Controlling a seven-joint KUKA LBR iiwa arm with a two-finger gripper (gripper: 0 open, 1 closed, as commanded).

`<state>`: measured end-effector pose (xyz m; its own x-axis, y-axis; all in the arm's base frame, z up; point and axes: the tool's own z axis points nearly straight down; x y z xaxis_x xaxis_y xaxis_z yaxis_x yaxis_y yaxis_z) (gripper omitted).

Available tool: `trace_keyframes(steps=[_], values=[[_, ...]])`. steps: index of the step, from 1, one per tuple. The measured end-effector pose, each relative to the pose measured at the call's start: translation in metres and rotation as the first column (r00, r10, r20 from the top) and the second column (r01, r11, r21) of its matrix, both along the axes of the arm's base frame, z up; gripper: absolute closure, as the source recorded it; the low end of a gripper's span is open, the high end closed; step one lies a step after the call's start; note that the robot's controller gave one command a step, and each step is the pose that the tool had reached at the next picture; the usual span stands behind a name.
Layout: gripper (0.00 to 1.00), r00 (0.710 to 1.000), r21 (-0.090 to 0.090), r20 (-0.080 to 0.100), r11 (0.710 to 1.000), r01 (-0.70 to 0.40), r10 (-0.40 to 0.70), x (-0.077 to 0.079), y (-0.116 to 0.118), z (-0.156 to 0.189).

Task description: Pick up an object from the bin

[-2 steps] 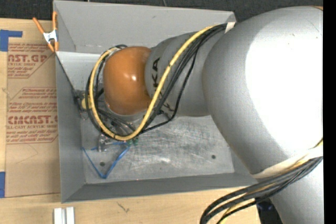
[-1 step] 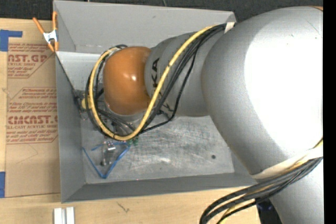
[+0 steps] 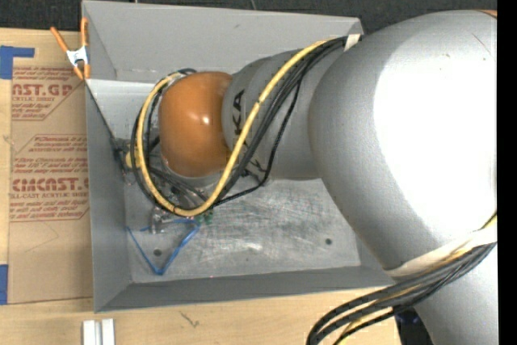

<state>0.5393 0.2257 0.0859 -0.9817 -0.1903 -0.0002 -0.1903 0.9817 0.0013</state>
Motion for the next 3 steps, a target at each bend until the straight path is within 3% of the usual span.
trace_keyframes(steps=[1,2,3], values=[[1.00,0.939,0.002,0.004,0.939,0.343,-0.343,0.047,0.000,0.020],[1.00,0.997,0.000,0.008,0.997,-0.081,0.081,0.043,-0.009,0.095],[1.00,0.986,-0.002,-0.003,0.986,-0.169,0.169,0.001,-0.019,0.057]])
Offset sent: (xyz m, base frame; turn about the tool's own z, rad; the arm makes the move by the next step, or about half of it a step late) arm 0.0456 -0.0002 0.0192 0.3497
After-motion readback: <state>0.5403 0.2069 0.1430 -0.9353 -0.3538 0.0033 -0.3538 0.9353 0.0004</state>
